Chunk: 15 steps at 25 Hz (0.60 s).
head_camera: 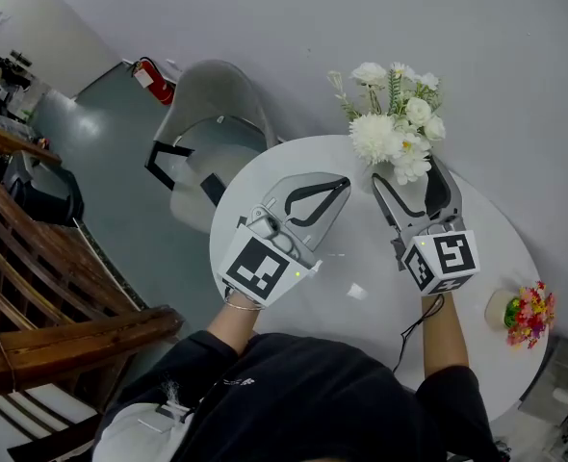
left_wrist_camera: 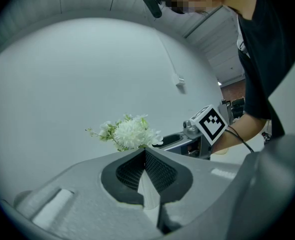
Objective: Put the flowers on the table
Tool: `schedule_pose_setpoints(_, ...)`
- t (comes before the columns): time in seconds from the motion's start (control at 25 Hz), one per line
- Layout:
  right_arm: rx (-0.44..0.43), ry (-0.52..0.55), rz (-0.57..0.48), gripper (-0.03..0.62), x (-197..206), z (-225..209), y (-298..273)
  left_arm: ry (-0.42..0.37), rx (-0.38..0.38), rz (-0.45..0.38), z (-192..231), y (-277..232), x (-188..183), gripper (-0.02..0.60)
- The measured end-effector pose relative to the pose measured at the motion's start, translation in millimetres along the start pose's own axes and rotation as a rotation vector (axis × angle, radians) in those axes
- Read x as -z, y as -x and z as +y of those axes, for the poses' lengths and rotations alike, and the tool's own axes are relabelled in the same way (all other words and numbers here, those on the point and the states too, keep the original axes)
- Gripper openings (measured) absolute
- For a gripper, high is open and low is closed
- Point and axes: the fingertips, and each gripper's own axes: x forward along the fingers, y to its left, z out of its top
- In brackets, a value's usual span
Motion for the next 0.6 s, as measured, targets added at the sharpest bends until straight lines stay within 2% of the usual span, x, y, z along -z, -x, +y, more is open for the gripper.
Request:
schedule_pose_setpoints(0.44,-0.021,0.008,0.008,0.411,-3.6,8.6,13.5,-0.021,0.003,-0.014,-7.9,4.1,-11.1,-0.002)
schedule_pose_setpoints(0.6,-0.010,0.003,-0.006,0.371,-7.8,9.5,19.6,-0.024,0.005,-0.019,-11.2,5.9,-14.2,-0.002)
